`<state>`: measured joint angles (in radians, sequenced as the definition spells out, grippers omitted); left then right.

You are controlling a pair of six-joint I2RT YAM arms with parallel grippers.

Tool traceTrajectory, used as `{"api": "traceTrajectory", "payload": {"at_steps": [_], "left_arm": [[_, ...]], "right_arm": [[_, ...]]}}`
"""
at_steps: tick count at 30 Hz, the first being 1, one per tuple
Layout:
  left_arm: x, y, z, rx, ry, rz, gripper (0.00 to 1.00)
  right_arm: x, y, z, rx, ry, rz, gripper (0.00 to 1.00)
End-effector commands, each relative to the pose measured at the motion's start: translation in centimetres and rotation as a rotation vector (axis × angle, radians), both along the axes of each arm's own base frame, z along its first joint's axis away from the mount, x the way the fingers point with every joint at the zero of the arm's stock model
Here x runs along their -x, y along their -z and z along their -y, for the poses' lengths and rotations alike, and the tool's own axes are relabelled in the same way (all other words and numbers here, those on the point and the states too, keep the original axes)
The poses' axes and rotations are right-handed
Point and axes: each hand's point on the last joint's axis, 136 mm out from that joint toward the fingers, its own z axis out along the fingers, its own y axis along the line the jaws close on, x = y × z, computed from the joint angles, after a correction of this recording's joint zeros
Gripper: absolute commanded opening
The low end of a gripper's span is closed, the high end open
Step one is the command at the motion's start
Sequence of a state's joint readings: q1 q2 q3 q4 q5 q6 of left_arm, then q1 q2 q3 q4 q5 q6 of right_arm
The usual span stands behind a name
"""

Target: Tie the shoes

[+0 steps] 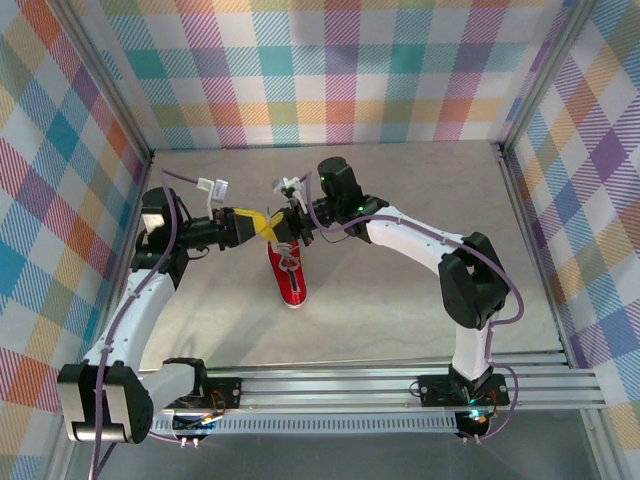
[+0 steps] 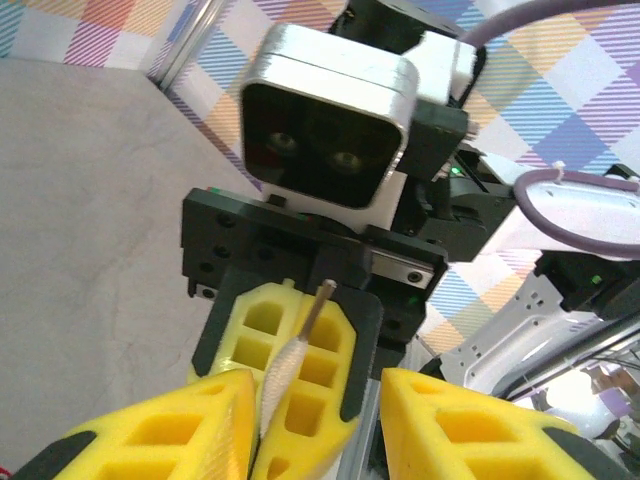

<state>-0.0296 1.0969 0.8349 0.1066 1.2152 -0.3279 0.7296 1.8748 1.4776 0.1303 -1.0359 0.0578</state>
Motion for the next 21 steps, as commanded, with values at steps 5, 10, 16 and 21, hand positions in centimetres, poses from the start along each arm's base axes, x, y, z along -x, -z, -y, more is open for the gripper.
{"api": "traceTrajectory", "payload": {"at_steps": [5, 10, 16, 21], "left_arm": [[0.3, 0.0, -0.1, -0.023, 0.012, 0.043, 0.36], [0.1, -0.2, 0.0, -0.019, 0.015, 0.059, 0.36], [0.3, -0.4, 0.7, -0.013, 0.048, 0.057, 0.36], [0.2, -0.3, 1.0, -0.014, 0.055, 0.057, 0.35]], "right_arm": [[1.3, -2.3, 0.3, -0.053, -0.087, 0.052, 0.00], [1.8, -2.3, -0.1, -0.044, -0.110, 0.049, 0.00], [1.7, -2.3, -0.6, -0.045, -0.119, 0.044, 0.00], [1.8, -2.1, -0.7, -0.037, -0.127, 0.035, 0.00]]}}
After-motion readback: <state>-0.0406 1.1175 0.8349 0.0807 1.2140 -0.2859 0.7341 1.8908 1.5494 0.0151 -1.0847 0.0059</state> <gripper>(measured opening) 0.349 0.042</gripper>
